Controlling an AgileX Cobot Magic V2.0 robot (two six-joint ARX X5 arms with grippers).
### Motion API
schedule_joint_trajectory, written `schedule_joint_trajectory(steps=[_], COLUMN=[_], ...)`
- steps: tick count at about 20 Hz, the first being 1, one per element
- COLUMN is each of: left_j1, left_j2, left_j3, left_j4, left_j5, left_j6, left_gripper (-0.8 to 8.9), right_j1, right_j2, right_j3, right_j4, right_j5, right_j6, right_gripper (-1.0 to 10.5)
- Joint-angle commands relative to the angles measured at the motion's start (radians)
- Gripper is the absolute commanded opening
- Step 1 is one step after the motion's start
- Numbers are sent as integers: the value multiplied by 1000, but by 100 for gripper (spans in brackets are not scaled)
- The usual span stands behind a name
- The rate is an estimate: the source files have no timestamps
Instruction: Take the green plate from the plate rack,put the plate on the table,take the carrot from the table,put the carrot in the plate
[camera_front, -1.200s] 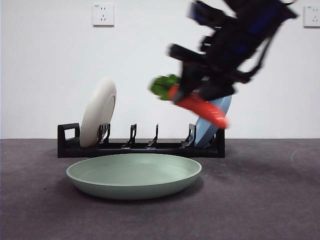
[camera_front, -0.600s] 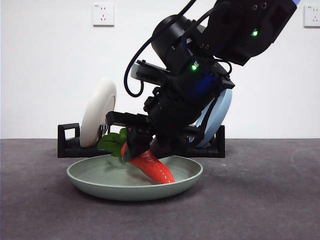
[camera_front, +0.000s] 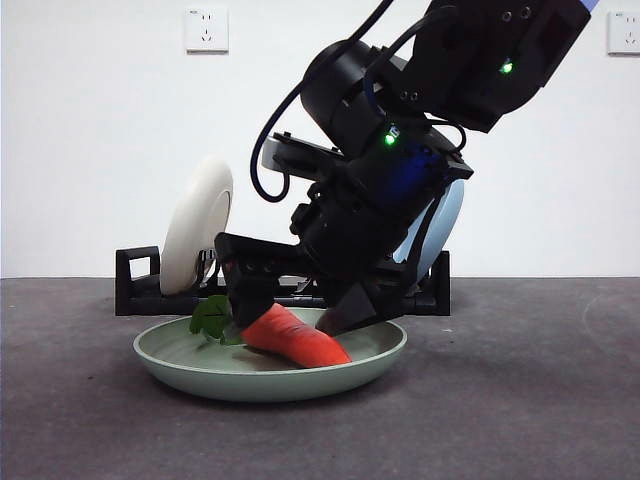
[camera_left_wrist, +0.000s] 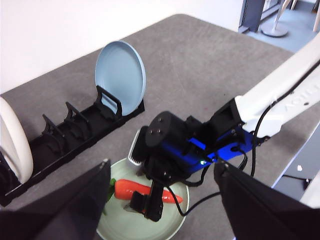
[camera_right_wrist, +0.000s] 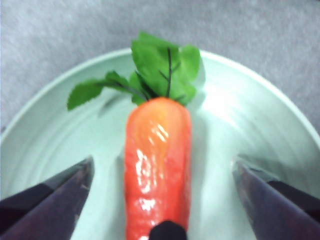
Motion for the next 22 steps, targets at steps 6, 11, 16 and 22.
schedule_joint_trajectory(steps=[6,11,16,22], left_j1=[-3,-3,-3,-3], left_j2=[-2,-2,-2,-2], left_j3=[-5,-5,-5,-5], left_j4=[-25,-35,-113,-198], left_j5=[-5,-5,-3,10], left_j6=[-10,-10,-10,-14], left_gripper=[354,354,346,330], right_j1=[14,16,15,15], right_j2=[-283,-626,-903,-1046], right_j3=[18,18,18,18], right_j4=[-170,-565,-934,-1162], right_j5=[5,-2,-63,-133], right_j6=[-5,-5,-1,-1], right_gripper=[476,472,471,462])
